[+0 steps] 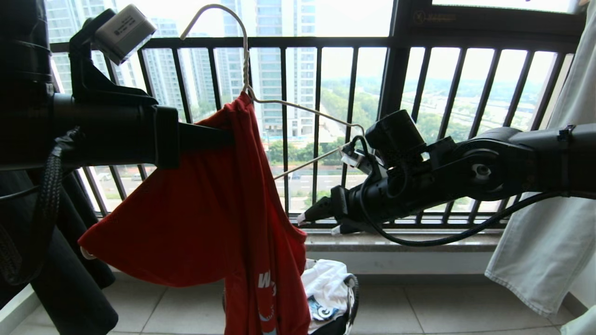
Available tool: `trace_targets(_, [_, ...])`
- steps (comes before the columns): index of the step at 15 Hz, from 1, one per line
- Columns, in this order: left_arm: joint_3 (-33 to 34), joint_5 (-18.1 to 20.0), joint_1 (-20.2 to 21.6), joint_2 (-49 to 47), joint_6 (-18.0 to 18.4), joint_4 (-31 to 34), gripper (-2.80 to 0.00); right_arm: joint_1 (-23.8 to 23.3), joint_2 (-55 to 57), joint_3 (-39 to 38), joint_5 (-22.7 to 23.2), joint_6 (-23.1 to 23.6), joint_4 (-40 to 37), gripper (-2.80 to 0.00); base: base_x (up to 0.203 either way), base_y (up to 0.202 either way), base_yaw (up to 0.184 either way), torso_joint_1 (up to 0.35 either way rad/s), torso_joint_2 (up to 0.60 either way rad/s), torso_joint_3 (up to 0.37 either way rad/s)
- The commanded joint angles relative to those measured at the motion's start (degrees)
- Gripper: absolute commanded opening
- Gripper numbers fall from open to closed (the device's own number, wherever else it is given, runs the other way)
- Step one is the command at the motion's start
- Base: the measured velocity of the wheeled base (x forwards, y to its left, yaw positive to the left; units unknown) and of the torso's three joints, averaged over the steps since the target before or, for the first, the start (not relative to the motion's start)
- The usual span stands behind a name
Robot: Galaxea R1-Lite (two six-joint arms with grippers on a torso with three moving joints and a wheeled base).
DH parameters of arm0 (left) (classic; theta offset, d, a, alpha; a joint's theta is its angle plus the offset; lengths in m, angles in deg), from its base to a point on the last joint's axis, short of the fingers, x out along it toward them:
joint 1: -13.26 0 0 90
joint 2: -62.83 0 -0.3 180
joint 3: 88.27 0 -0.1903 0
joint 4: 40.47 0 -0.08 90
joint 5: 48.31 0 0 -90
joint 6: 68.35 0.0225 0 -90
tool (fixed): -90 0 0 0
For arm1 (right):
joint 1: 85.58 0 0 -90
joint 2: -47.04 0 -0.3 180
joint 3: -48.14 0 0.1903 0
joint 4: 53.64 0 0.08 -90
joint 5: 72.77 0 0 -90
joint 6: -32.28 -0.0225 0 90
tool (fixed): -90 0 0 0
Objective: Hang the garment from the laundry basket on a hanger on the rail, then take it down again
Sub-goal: Hang the clothes on the clothes rack
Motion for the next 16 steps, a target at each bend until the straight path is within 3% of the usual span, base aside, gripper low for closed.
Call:
trace_targets(1, [0.02,0.18,-0.01,0.13,-0.02,0.03,-2.80,0.03,1.38,1.38,-0.20,-1.87,0.11,0.00,0.000,0.000,0.000,0.000,0.00,0.000])
trace_targets(7, [-0.05,0.14,-0.01,0.04,-0.02,0.00,-2.80,2.06,3.48,1.37,-4.76,-1.31,-0.18,0.00,0.000,0.000,0.000,0.000,0.00,0.000])
trace_targets(10, [-0.07,0.14,-0.01,-0.05,-0.11,0.00,-2.80,2.90,3.47,0.90,-5.01,1.32,-1.66,0.00,0.000,0.000,0.000,0.000,0.00,0.000])
trace_targets(16, [-0.07,0.14,-0.01,-0.05,-0.02,0.00,-2.80,5.27,3.91,0.91,-6.24,1.38,-2.19,0.00,0.000,0.000,0.000,0.000,0.00,0.000])
